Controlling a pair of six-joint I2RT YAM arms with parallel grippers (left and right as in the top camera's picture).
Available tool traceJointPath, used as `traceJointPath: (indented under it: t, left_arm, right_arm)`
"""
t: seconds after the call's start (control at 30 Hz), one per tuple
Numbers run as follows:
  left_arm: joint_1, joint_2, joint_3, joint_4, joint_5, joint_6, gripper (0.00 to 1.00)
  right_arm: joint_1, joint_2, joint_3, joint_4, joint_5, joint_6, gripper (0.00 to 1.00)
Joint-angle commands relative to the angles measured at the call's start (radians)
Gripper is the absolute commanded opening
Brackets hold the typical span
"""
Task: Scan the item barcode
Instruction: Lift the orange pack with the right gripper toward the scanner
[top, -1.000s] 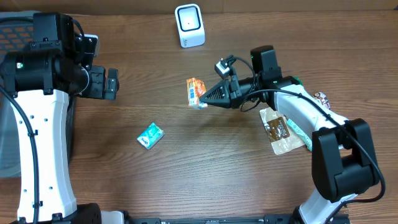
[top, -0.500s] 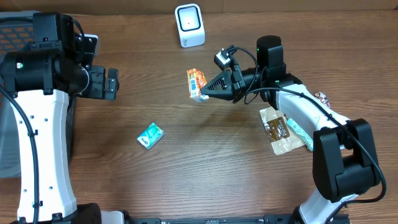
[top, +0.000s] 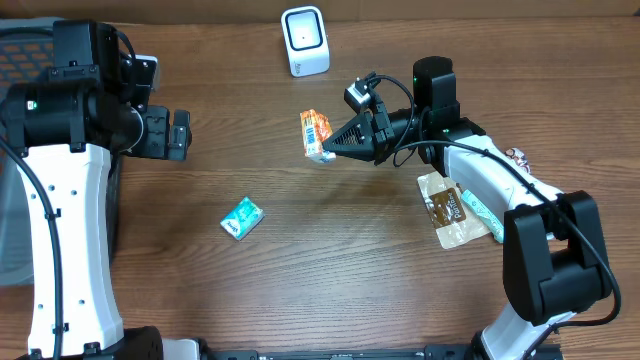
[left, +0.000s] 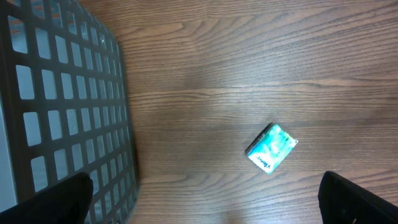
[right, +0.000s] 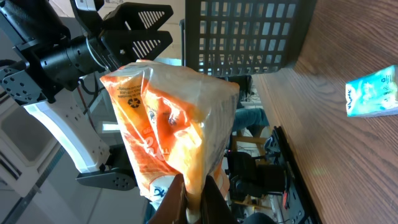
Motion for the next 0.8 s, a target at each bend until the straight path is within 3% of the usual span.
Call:
traceJointPath:
  t: [0.0,0.47,0.63,0.77]
  left_arm:
    - [-0.001,0.003,0.008,0.002,-0.002,0.011,0.99]
    - [-0.001,0.003,0.008,0.002,-0.002,0.011,1.0]
    - [-0.001,0.003,0.008,0.002,-0.002,0.011,0.99]
    - [-0.001,0.003,0.008,0.002,-0.002,0.011,1.0]
  right_arm:
    - [-0.003,-0.027,0.01,0.007,-0.033,-0.004,0.04]
    - [0.066,-0.027,0.01,-0.004,0.043,-0.141,0.04]
    - [0.14,-0.027,0.01,-0.115,0.158,-0.23,0.04]
    - [0.192,-0.027,0.01,-0.322,0.39,-0.334,0.04]
